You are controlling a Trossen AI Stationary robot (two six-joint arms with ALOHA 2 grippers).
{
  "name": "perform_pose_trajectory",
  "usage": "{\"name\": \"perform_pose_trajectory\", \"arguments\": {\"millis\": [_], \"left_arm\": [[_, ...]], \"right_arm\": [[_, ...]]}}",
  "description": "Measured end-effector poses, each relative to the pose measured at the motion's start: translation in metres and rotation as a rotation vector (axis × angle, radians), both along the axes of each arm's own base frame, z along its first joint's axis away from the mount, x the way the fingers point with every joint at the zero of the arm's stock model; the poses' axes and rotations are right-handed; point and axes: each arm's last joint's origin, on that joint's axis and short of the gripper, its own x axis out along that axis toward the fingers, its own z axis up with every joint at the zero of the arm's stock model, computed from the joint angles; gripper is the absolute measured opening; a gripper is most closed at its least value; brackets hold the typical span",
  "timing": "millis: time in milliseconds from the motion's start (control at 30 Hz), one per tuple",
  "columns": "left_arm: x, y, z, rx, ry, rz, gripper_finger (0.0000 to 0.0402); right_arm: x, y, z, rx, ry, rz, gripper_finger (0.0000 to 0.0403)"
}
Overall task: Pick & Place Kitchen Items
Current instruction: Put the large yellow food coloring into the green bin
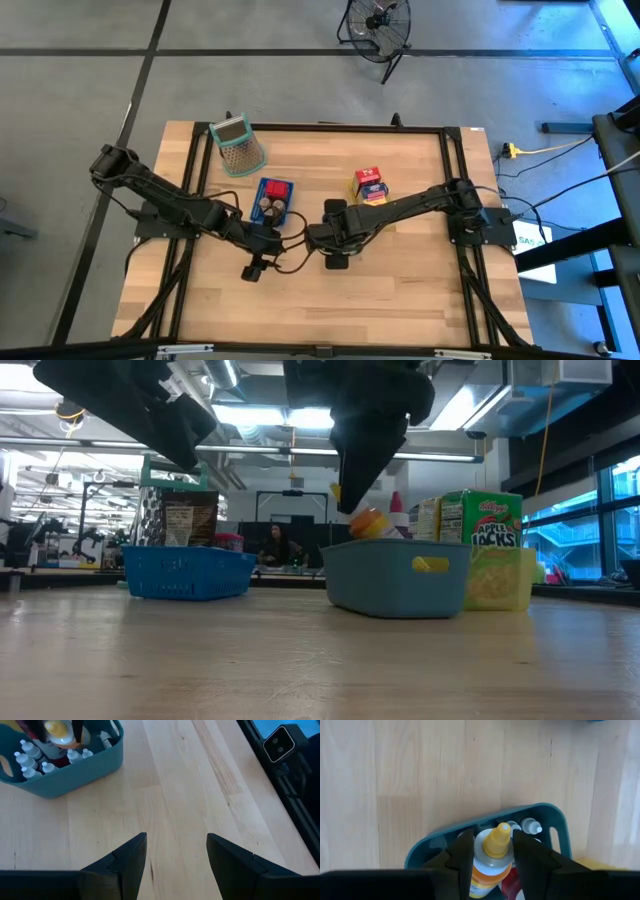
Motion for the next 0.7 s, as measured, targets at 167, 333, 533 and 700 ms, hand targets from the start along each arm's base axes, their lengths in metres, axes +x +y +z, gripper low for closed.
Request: {"name": "perform_pose_trajectory", "arguments": {"millis": [167, 333, 533, 700], "left_arm": [[0.000, 0.000, 0.000, 0.000, 0.000, 0.000, 0.0202], [0.000, 0.000, 0.000, 0.000, 0.000, 0.000, 0.0202], [0.000, 0.000, 0.000, 0.000, 0.000, 0.000, 0.0202], [0.002, 0.002, 0.001, -0.007, -0.009, 0.013, 0.0202]], "right_arm": [[0.001, 0.000, 0.001, -0.001, -0.013, 0.002, 0.0121], [0.001, 0.006, 0.001, -0.002, -0.032, -0.008, 0.0121], [-0.004, 0.014, 0.001, -0.017, -0.024, -0.032, 0.0121], [-0.007, 0.020, 0.003, -0.043, -0.031, -0.039, 0.0121]]}}
